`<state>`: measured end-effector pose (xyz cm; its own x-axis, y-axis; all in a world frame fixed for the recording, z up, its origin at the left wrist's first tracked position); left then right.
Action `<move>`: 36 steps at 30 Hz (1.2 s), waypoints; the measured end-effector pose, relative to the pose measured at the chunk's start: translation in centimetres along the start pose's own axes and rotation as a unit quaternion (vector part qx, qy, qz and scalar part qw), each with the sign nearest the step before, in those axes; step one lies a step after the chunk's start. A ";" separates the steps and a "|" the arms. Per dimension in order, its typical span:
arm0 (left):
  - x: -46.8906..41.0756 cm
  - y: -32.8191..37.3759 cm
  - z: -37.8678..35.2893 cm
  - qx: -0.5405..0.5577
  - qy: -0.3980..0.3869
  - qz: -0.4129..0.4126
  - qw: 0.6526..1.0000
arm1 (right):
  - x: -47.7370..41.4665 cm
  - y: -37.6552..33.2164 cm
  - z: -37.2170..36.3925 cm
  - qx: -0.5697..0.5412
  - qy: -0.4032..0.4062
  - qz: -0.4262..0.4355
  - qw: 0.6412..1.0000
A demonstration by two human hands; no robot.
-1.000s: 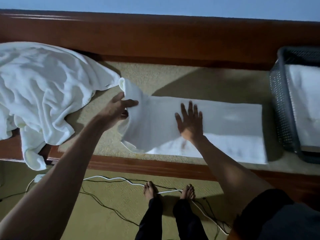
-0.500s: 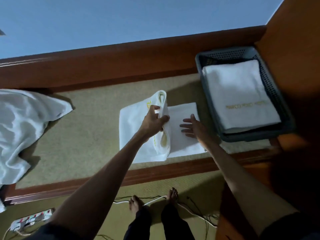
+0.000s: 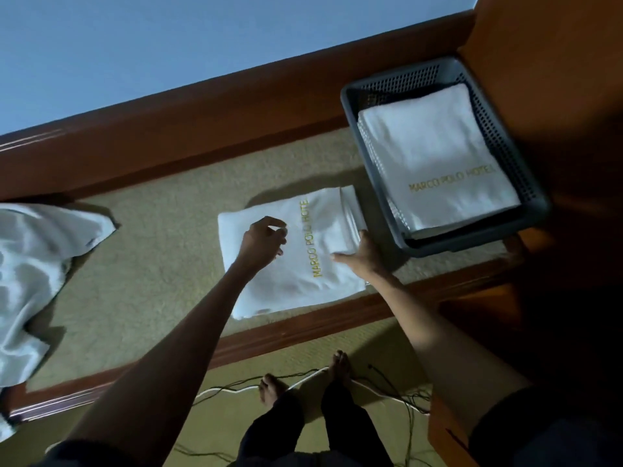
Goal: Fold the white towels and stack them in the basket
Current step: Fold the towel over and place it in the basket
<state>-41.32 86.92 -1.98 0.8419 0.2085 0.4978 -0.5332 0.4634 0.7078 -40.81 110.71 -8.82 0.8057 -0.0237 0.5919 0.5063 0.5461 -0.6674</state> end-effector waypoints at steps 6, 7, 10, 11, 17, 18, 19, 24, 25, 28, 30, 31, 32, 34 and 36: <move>0.6 -4.7 4.6 -0.097 0.147 0.000 0.984 | -0.8 0.1 0.9 -0.010 0.028 -0.009 1.000; 0.7 -5.2 4.9 -0.113 0.160 0.007 0.981 | -0.9 0.1 1.1 0.000 0.043 -0.005 0.999; 0.5 -7.2 4.4 -0.081 0.123 0.090 0.985 | -1.0 0.3 1.6 0.049 0.094 -0.011 0.994; 0.6 -7.6 4.1 -0.025 0.093 0.135 0.986 | -1.0 0.3 1.5 0.058 0.099 -0.015 0.993; 0.9 -9.5 2.7 0.185 -0.014 0.235 0.954 | -1.0 0.3 0.6 0.030 0.108 -0.025 0.993; 0.9 -9.7 2.8 0.183 -0.017 0.234 0.955 | -1.0 0.4 0.6 0.032 0.114 -0.026 0.993; 0.9 -9.7 2.9 0.186 -0.024 0.231 0.955 | -1.1 0.4 0.6 0.034 0.120 -0.027 0.992; 1.5 -10.8 3.0 0.212 -0.122 0.244 0.939 | -0.7 -0.3 0.2 0.071 0.121 -0.004 0.990; 2.0 -10.8 2.9 0.208 -0.157 0.226 0.938 | -0.4 -0.9 0.0 0.091 0.137 0.021 0.986; 3.1 -11.5 2.3 0.194 -0.252 0.180 0.931 | 0.2 -3.3 -1.4 0.211 0.205 0.159 0.942; 3.9 -11.4 1.9 0.227 -0.285 0.136 0.921 | 0.2 -5.2 -3.2 0.250 0.210 0.246 0.913; 4.3 -11.0 1.9 0.242 -0.290 0.110 0.919 | 0.2 -6.2 -4.2 0.249 0.200 0.282 0.905; 4.3 -10.8 2.2 0.243 -0.288 0.085 0.922 | 0.2 -7.3 -5.3 0.243 0.187 0.309 0.900; 3.8 -10.1 3.6 0.196 -0.289 0.041 0.936 | 0.1 -9.3 -7.1 0.221 0.164 0.333 0.902; 2.3 -9.7 6.2 0.116 -0.298 0.000 0.947 | -0.2 -11.4 -8.5 0.197 0.150 0.349 0.904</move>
<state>-34.77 77.54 -4.61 0.6823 -0.3470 0.6435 -0.5956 0.2468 0.7645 -44.15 97.40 -5.20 0.9635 0.2482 -0.1001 -0.2589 0.7698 -0.5835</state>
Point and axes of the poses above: each hand's wrist, its own x-axis away from the middle knuckle, its own z-axis out of the back of the hand, y = z × x, the point moved 4 cm from there along -x, towards the middle knuckle, and after that the axes turned 2 degrees about z, right-handed, at the moved point
